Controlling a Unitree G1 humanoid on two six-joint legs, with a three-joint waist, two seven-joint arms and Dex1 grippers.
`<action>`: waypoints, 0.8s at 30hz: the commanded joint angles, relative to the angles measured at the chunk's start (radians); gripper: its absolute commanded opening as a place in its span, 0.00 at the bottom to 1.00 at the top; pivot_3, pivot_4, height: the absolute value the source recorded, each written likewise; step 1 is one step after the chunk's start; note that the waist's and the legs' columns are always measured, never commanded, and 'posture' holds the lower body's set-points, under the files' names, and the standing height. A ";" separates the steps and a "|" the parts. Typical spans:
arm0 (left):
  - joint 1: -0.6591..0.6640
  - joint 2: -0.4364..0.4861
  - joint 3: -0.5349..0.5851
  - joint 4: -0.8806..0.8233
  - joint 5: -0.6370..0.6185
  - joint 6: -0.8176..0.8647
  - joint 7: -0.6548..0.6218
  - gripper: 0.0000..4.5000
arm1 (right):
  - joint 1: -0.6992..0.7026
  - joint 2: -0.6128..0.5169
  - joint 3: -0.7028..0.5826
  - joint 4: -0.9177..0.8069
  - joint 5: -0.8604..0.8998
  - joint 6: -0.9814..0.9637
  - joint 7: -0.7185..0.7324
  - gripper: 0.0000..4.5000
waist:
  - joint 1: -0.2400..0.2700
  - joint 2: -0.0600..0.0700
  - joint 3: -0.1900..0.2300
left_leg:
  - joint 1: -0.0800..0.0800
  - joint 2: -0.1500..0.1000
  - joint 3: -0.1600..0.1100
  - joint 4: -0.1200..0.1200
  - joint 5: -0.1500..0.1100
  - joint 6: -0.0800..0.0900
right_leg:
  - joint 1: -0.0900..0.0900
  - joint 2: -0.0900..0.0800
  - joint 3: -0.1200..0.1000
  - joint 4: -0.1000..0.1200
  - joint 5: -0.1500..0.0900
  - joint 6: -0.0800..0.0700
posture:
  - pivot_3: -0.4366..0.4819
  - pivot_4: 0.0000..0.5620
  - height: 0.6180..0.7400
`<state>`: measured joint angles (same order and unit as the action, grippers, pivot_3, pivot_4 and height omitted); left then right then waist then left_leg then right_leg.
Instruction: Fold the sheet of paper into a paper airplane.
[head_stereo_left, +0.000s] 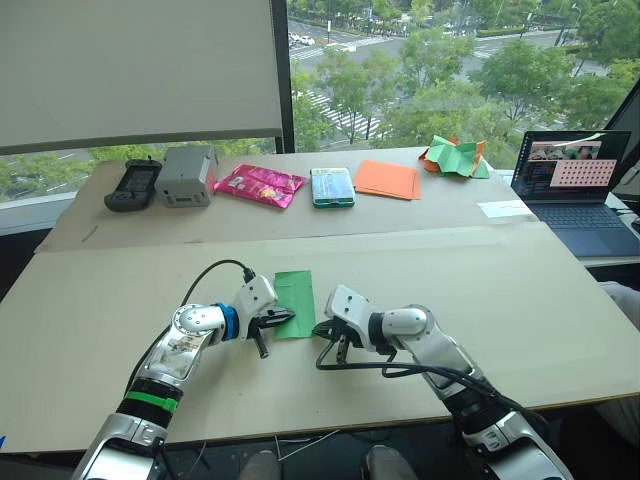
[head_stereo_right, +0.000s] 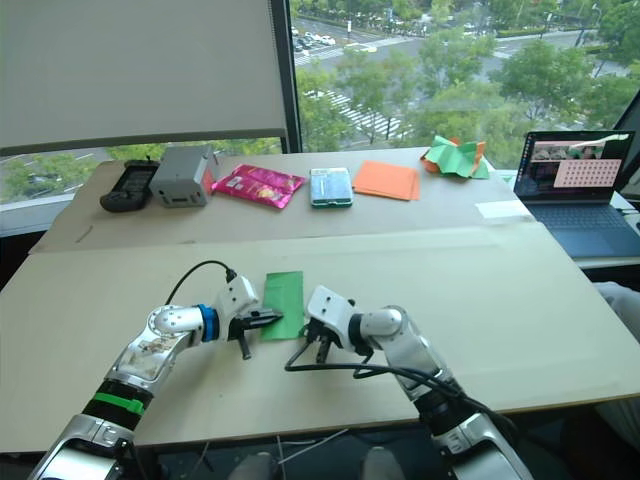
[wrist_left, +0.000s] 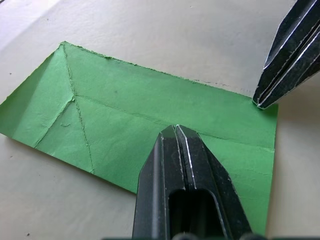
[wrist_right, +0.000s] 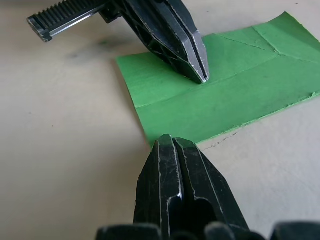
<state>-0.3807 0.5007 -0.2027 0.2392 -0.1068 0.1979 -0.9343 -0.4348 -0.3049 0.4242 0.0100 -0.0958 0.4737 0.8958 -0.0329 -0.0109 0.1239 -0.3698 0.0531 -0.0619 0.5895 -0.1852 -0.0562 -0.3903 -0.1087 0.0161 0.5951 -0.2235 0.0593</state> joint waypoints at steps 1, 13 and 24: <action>0.003 0.005 -0.021 0.033 0.030 0.010 -0.003 0.00 | 0.028 -0.012 0.071 0.033 -0.009 0.056 0.026 0.01 | 0.002 0.000 0.000 | 0.000 0.000 0.000 0.000 0.000 0.000 | 0.000 0.000 0.000 0.000 0.000 0.000 | 0.48 0.27 0.72; 0.035 0.073 0.121 -0.131 -0.097 0.095 -0.021 0.00 | 0.016 0.035 -0.143 -0.197 0.199 0.056 -0.007 0.01 | -0.003 -0.003 0.005 | -0.012 0.000 0.000 -0.001 0.002 0.003 | -0.009 0.000 0.000 0.002 0.000 0.000 | 0.48 0.27 0.72; 0.005 0.089 0.144 -0.064 -0.098 0.088 -0.026 0.00 | 0.069 -0.024 -0.191 -0.317 0.273 0.131 -0.073 0.01 | 0.022 -0.006 0.009 | -0.016 0.000 0.000 0.000 0.000 0.000 | -0.016 0.000 0.000 -0.001 0.001 0.000 | 0.48 0.27 0.72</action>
<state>-0.3471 0.6043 -0.0398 0.1826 -0.2113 0.3126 -0.9551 -0.3644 -0.3271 0.2551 -0.2573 0.1450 0.6011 0.8330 -0.0105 -0.0169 0.1325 -0.3865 0.0529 -0.0618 0.5897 -0.1849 -0.0558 -0.4060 -0.1088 0.0159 0.5936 -0.2228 0.0595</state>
